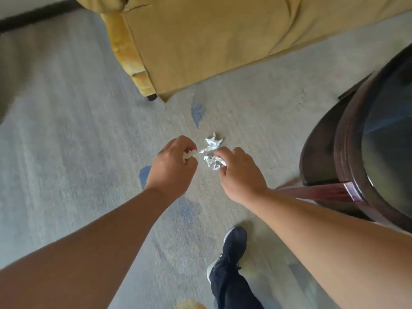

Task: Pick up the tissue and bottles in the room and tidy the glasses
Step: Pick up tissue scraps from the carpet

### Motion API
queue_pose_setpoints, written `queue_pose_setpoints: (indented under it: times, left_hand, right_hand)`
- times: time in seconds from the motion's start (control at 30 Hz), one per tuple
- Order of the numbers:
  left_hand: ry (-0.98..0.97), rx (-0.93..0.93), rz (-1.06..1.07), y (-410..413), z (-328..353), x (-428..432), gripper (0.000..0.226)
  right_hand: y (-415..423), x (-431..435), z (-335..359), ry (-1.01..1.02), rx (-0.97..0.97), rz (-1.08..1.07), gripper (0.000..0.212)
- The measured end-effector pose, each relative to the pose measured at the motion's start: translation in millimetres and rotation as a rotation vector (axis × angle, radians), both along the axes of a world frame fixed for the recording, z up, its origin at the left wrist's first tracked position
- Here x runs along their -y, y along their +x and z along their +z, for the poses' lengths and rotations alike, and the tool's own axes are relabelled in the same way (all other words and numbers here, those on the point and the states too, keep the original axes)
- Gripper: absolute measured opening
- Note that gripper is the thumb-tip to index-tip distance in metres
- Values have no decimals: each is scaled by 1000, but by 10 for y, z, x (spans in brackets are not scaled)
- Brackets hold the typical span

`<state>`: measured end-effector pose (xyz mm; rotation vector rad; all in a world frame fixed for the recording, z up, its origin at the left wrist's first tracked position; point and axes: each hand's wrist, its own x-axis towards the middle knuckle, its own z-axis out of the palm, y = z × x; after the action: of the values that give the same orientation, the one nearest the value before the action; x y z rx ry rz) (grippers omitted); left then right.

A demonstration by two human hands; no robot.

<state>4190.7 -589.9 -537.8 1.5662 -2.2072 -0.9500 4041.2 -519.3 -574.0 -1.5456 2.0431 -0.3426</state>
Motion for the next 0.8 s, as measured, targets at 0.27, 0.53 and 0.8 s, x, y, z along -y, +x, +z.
queue_pose_setpoints:
  times: [0.27, 0.53, 0.8]
  left_hand:
    - [13, 39, -174, -596, -485, 669, 11]
    - [94, 53, -403, -699, -1620, 1489, 12]
    - [137, 223, -669, -692, -3247, 1930, 43]
  right_hand:
    - [-496, 508, -273, 45, -16, -77, 18]
    - [-451, 959, -1309, 142, -43, -207, 15]
    - [-179, 1212, -2930, 318, 45, -388, 22]
